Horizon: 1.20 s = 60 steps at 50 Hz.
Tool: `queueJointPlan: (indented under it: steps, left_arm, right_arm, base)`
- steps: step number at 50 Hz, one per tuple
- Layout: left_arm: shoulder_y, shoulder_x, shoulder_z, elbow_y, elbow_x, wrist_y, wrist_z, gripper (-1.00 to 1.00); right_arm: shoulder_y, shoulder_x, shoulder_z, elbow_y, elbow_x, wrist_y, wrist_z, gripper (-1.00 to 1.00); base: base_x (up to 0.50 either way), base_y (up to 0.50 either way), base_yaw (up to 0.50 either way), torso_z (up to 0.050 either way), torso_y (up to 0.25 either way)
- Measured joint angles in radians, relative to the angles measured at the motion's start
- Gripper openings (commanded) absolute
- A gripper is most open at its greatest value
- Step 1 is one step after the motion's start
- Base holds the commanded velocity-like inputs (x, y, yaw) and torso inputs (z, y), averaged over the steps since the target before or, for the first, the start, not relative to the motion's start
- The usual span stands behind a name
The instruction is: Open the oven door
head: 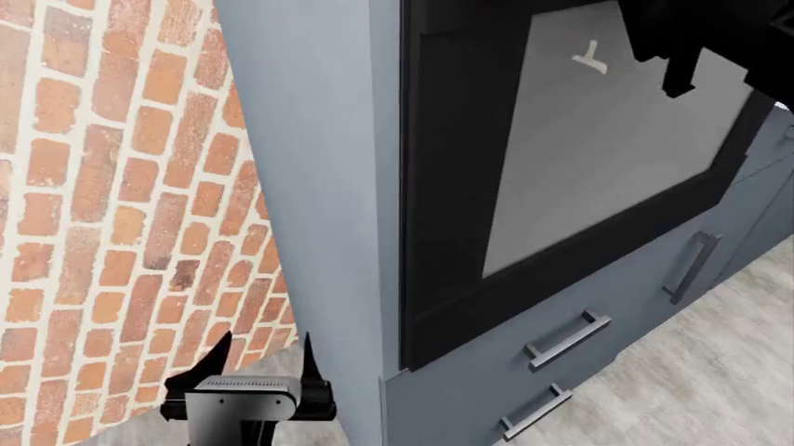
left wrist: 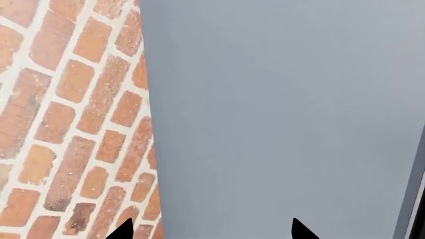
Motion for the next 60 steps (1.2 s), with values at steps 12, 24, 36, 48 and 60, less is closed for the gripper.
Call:
queueJointPlan:
  steps: [12, 24, 36, 48, 60]
  left_arm:
    - [0.000, -0.002, 0.003, 0.006, -0.002, -0.001, -0.003, 1.00]
    - [0.000, -0.001, 0.013, 0.012, 0.000, -0.002, -0.005, 1.00]
    - [0.001, 0.000, 0.020, 0.013, -0.002, 0.004, -0.003, 1.00]
    - [-0.002, 0.004, 0.032, 0.012, -0.001, 0.004, -0.001, 1.00]
    - [0.003, 0.005, 0.040, 0.011, -0.004, 0.017, 0.003, 1.00]
  right_arm:
    - [-0.034, 0.032, 0.033, -0.069, 0.030, -0.012, 0.044, -1.00]
    - [-0.107, 0.098, 0.088, -0.188, 0.078, -0.043, 0.095, -1.00]
    - [-0.181, 0.175, 0.146, -0.312, 0.119, -0.072, 0.160, -1.00]
    - [-0.303, 0.286, 0.249, -0.463, 0.192, -0.112, 0.234, -1.00]
    - [-0.448, 0.389, 0.382, -0.597, 0.252, -0.149, 0.306, -1.00]
  base:
    - [0.00, 0.00, 0.00, 0.000, 0.000]
    - [0.00, 0.00, 0.00, 0.000, 0.000]
    - [0.00, 0.00, 0.00, 0.000, 0.000]
    - [0.00, 0.00, 0.00, 0.000, 0.000]
    - [0.00, 0.00, 0.00, 0.000, 0.000]
